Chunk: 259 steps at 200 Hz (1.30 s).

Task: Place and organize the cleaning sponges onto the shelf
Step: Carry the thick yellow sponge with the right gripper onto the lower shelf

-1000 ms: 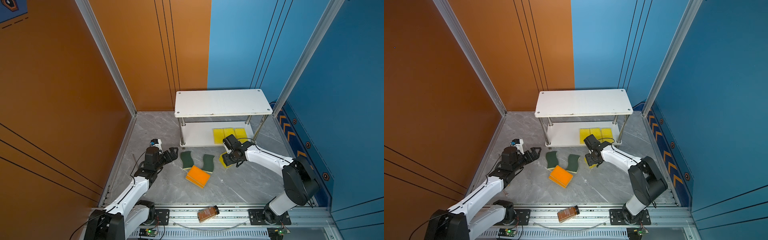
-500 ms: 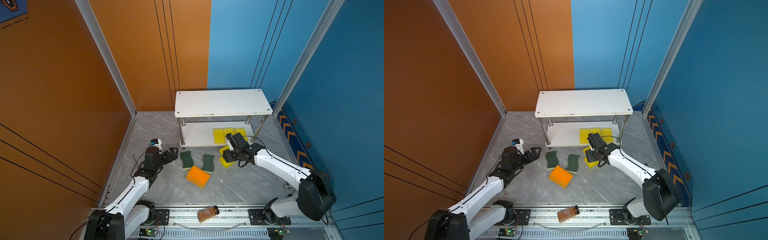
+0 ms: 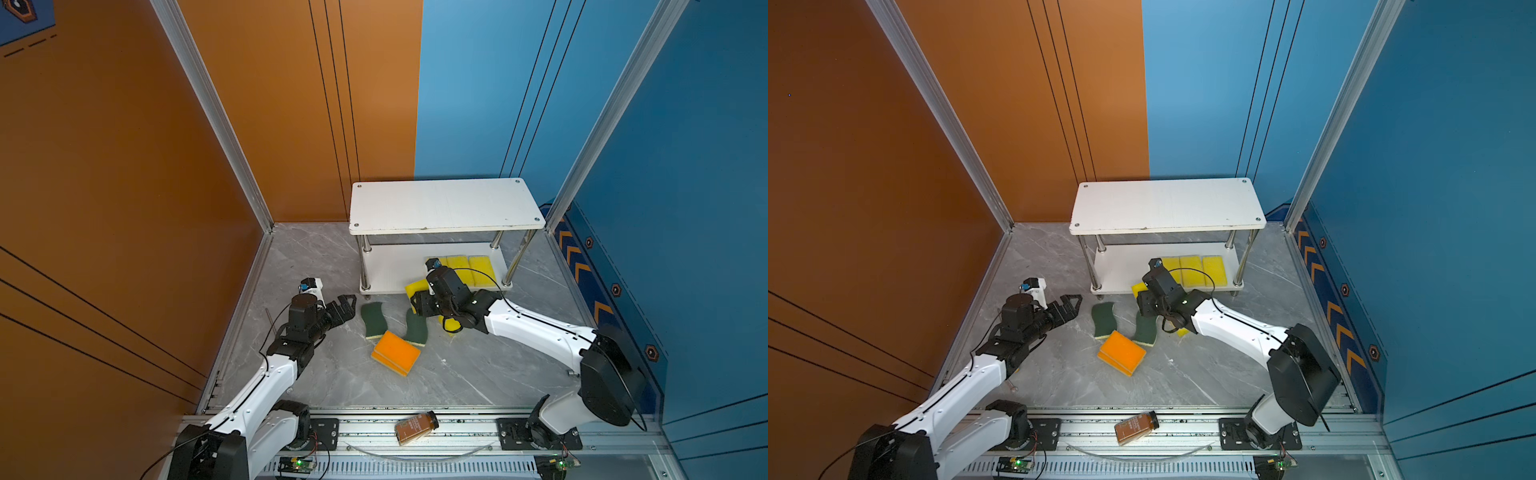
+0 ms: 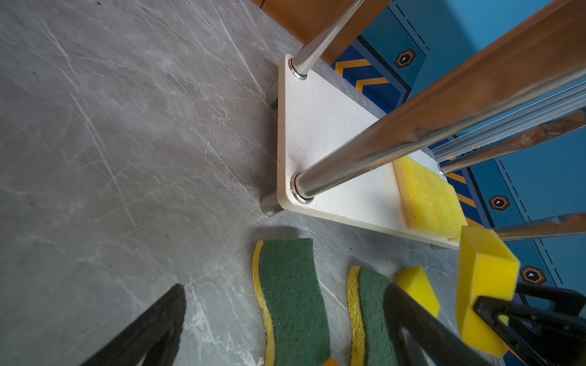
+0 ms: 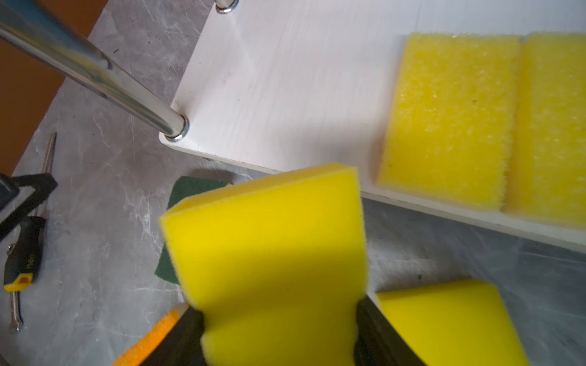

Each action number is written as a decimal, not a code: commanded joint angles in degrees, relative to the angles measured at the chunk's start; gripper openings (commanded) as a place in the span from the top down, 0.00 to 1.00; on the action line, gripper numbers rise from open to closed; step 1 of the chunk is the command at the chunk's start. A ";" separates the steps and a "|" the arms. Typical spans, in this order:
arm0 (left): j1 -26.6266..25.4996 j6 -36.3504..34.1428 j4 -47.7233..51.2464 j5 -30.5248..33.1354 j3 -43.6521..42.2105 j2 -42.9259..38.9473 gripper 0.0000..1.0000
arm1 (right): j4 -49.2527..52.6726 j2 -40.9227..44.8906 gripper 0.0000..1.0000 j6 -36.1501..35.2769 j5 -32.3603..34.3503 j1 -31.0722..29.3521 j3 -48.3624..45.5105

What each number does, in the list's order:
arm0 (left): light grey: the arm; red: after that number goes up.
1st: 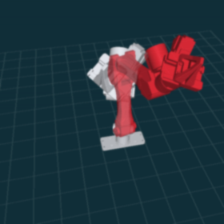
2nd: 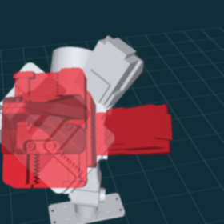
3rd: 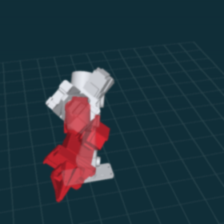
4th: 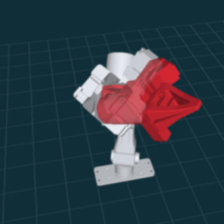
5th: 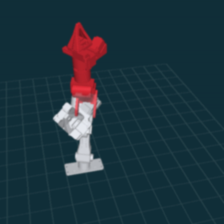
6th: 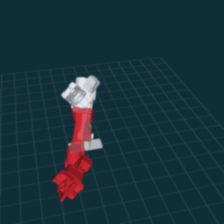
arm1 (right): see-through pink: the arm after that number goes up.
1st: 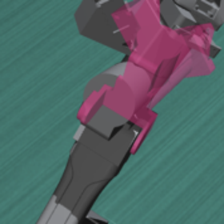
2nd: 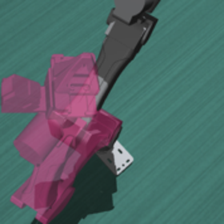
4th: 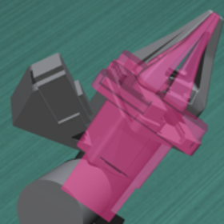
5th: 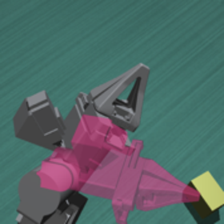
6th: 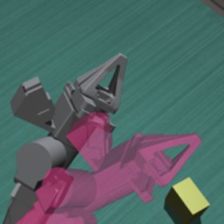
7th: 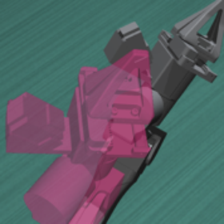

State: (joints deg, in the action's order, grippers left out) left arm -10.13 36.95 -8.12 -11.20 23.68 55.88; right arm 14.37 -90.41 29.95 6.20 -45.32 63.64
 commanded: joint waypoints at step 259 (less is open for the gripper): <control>1.01 -1.49 1.97 -3.39 -0.66 -1.62 0.02 | 1.51 -16.98 0.36 11.52 18.31 0.49 16.38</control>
State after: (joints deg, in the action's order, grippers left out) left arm -9.63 36.29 -6.85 -13.61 23.27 54.22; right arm 14.50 -105.86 40.56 22.81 -45.28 77.93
